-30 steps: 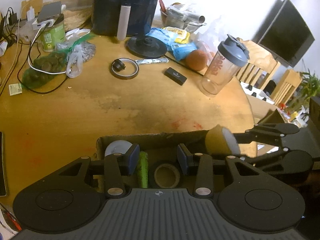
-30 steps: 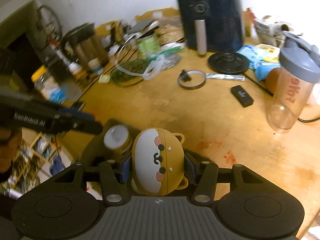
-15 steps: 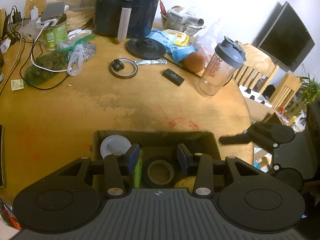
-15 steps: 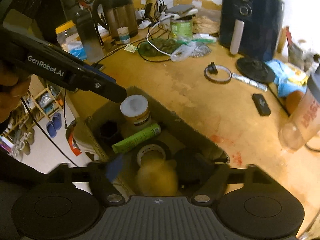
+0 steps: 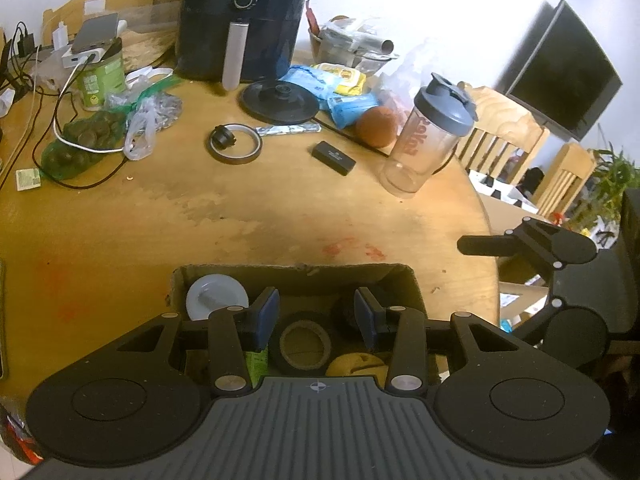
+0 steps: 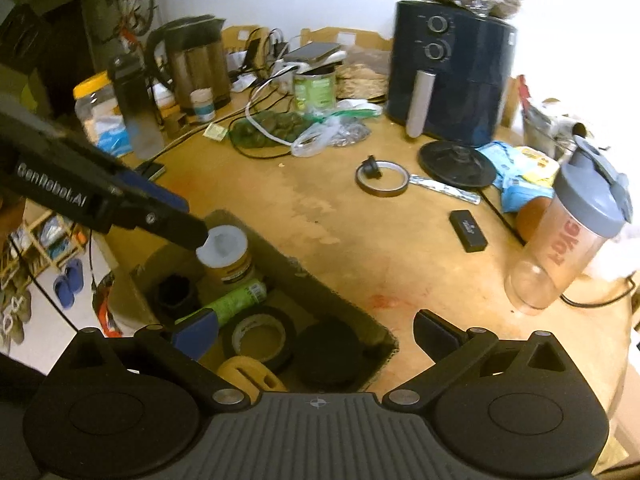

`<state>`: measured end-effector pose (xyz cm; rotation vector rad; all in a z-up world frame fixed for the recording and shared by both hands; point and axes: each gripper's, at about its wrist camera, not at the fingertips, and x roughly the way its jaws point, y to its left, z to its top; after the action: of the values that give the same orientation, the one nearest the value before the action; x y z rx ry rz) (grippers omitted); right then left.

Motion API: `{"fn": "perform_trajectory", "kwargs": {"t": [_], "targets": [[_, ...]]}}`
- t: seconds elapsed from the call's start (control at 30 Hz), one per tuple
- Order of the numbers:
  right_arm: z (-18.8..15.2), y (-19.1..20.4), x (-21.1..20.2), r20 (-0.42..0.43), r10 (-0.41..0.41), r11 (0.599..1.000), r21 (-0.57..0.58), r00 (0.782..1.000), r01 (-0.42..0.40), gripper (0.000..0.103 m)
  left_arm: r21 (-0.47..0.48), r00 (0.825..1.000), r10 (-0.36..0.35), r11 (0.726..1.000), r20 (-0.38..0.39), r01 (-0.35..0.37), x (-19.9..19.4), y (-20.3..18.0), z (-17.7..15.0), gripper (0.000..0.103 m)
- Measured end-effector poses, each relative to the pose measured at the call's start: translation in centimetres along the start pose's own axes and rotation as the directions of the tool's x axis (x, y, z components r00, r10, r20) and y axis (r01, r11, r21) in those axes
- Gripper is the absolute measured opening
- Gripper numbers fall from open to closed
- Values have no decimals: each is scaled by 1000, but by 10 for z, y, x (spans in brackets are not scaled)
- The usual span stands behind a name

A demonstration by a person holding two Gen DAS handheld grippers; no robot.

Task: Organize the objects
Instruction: 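Carry the tube with the left gripper while the right carries the case into the box, then open both grippers to drop the tube and case into the box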

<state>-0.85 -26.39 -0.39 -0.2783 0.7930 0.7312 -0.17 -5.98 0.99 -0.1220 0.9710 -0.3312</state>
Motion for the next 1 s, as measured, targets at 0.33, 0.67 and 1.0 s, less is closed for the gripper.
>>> {"fn": "perform_trajectory", "kwargs": {"t": [0.33,0.67,1.0], "targets": [[0,-12,-1,-9,-64,996,67,998,64,103,30,1000,-14,999,-4,14,3,-6,5,41],[8,-24,8,-26,-74,989,129,997,77,103,52,999,-36,998,-18,37,11,-2,15,41],[21,-28,22,-38,-159,978,127,987,163,103,75,998,-53,996,-34,55,19,6,30,41]]}}
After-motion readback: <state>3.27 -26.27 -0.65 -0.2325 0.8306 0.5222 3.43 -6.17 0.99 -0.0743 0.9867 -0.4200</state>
